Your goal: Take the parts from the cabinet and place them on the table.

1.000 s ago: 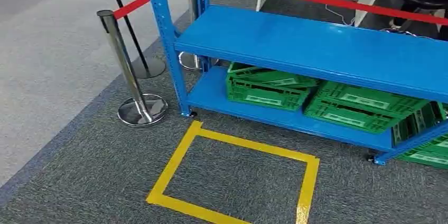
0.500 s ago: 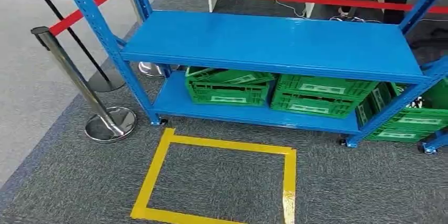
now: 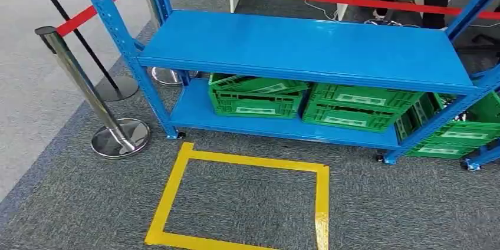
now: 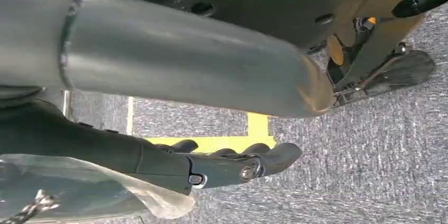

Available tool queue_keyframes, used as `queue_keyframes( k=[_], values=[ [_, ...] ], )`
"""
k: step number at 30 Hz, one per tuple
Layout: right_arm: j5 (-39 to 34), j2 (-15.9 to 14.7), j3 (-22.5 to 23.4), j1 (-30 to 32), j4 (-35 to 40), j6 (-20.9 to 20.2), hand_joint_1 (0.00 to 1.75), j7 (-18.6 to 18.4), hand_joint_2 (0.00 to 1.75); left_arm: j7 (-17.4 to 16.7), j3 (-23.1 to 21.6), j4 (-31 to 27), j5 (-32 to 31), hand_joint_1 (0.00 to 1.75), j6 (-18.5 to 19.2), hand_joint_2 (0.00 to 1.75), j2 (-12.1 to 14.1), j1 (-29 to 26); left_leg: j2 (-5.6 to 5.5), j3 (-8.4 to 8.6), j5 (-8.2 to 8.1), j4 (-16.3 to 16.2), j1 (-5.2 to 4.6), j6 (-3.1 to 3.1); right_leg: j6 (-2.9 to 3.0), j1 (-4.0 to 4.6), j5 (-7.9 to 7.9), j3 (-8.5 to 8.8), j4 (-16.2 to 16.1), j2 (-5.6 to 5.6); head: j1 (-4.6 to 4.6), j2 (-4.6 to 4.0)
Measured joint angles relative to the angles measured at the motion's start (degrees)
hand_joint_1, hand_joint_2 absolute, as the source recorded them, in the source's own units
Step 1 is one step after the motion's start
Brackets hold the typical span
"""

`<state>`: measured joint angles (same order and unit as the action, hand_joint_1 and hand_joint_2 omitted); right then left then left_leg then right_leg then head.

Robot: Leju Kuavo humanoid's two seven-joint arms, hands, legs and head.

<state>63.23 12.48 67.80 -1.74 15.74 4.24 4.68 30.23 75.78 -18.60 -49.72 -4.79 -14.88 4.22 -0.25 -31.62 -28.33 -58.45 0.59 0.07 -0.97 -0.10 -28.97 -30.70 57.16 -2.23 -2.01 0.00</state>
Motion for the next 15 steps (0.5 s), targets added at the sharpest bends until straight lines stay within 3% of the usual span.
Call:
queue_keyframes(
  k=[15],
  values=[
    [2.49, 0.07, -0.04, -0.16, -0.37, -1.73, 0.00, 1.96, 0.00, 0.39, 0.02, 0.02, 1.66, 0.00, 0.40, 0.00, 0.46, -0.06, -0.03, 0.03, -0.03, -0.05, -0.02, 0.11, -0.12, -0.01, 0.03, -0.04, 0.01, 0.04, 0.02, 0.00]
  ],
)
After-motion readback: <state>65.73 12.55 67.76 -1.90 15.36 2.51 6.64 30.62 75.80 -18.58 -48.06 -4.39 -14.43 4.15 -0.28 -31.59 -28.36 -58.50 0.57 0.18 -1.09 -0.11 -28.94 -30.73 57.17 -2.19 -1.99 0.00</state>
